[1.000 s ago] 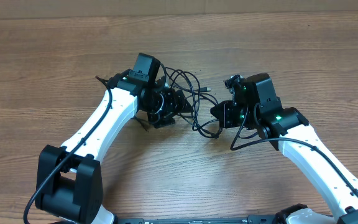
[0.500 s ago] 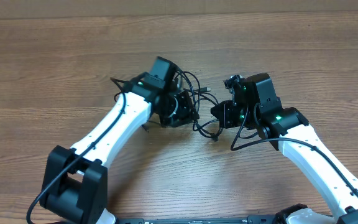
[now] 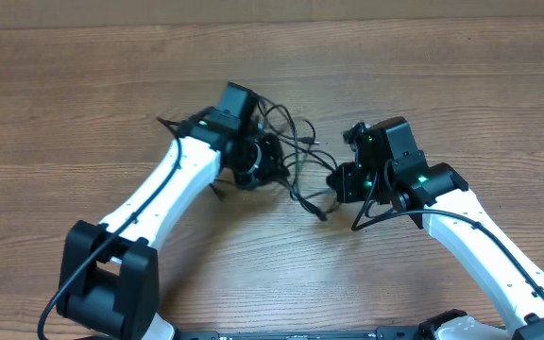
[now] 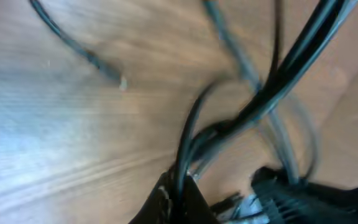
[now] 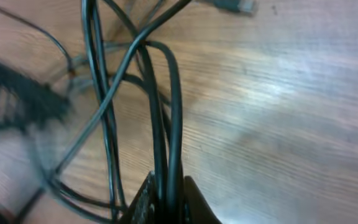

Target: Untangle cables

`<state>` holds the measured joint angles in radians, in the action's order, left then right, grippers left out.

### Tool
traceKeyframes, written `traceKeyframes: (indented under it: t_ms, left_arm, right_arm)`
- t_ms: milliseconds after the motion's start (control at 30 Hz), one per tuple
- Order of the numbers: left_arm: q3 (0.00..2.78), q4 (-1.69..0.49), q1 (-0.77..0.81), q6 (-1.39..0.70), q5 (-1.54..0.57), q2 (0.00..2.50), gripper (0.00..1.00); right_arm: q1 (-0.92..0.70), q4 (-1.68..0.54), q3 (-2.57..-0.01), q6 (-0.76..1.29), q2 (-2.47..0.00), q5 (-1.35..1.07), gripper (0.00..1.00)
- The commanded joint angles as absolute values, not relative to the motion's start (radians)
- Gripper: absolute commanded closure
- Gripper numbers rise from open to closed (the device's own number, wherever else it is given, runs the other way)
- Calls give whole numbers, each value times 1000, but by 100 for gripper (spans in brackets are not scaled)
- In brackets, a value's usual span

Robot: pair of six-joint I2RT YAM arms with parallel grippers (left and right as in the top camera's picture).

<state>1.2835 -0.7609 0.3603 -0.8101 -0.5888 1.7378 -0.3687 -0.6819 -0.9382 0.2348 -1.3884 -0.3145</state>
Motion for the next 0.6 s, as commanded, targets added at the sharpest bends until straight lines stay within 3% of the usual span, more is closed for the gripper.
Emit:
traceKeyframes:
  t_ms: [0,300,567]
  left_arm:
    - [1288,-727,263,-820,-671,1744,96]
    - [1288,-583,75,-820,-999,1744,96]
    - [1287,-699,6,-437,-1003,1745,96]
  right_arm:
    - [-365,-719,-953,226,-1377,-277,96]
    - [-364,-757,-909,235,-1433,-196,96]
    - [-364,-684,-912,239,-1438,-197,96]
